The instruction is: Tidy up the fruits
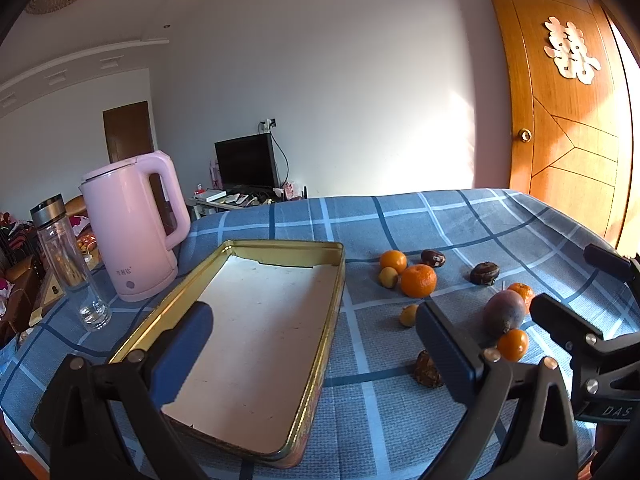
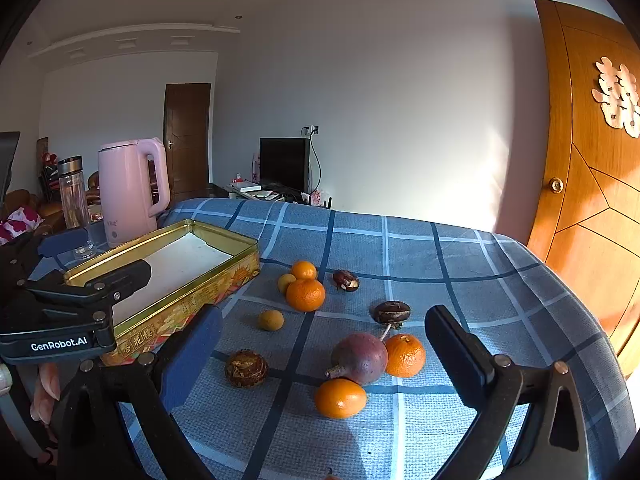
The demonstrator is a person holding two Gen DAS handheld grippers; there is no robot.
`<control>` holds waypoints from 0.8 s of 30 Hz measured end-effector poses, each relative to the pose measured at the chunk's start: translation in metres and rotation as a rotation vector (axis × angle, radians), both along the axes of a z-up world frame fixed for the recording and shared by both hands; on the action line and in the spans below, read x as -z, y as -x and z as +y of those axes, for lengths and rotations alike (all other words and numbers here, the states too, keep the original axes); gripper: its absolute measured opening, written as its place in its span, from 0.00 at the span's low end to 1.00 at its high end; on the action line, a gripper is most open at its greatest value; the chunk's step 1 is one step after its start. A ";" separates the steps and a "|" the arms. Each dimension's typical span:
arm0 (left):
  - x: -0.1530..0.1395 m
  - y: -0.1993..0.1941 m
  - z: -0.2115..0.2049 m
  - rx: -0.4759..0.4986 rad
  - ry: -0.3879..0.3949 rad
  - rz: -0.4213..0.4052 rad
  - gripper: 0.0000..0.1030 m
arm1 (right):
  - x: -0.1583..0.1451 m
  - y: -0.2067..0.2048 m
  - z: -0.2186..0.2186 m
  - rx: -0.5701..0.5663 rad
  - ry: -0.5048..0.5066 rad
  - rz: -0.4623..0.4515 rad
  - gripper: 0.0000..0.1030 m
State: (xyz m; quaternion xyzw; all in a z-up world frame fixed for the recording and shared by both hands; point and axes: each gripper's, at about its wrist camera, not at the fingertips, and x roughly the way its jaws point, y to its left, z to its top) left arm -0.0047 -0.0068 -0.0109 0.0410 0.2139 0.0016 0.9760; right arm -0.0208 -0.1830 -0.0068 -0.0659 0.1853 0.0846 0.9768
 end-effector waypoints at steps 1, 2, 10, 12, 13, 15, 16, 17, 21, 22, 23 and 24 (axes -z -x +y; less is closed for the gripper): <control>0.000 0.000 0.000 0.000 -0.001 -0.002 1.00 | 0.000 0.000 0.001 0.000 0.001 0.001 0.99; -0.001 -0.001 0.000 -0.002 -0.002 -0.001 1.00 | 0.000 0.000 0.001 0.001 0.001 0.002 0.99; -0.002 0.002 -0.002 -0.007 -0.009 -0.009 1.00 | 0.003 0.000 0.000 0.000 -0.002 0.003 0.99; -0.002 0.002 -0.001 -0.008 -0.010 -0.009 1.00 | 0.004 0.000 0.000 -0.001 -0.002 0.003 0.99; -0.002 0.002 -0.001 -0.008 -0.010 -0.009 1.00 | 0.004 0.000 0.000 -0.001 -0.002 0.003 0.99; -0.002 0.002 -0.001 -0.008 -0.009 -0.009 1.00 | 0.005 0.000 0.001 -0.002 -0.001 0.005 0.99; -0.002 0.003 -0.001 -0.008 -0.010 -0.009 1.00 | 0.006 0.000 0.001 -0.002 -0.001 0.005 0.99; -0.002 0.002 -0.001 -0.008 -0.010 -0.010 1.00 | 0.007 0.000 0.002 -0.003 0.000 0.006 0.99; -0.003 0.003 0.000 -0.010 -0.011 -0.011 1.00 | 0.008 0.000 0.002 -0.004 0.000 0.006 0.99; -0.003 0.003 0.001 -0.011 -0.011 -0.012 1.00 | 0.008 0.001 0.002 -0.003 0.000 0.005 0.99; -0.003 0.003 0.001 -0.012 -0.013 -0.012 1.00 | 0.008 0.001 0.002 -0.004 -0.001 0.004 0.99; -0.003 0.003 0.001 -0.012 -0.013 -0.012 1.00 | 0.007 0.001 0.002 -0.004 -0.002 0.003 0.99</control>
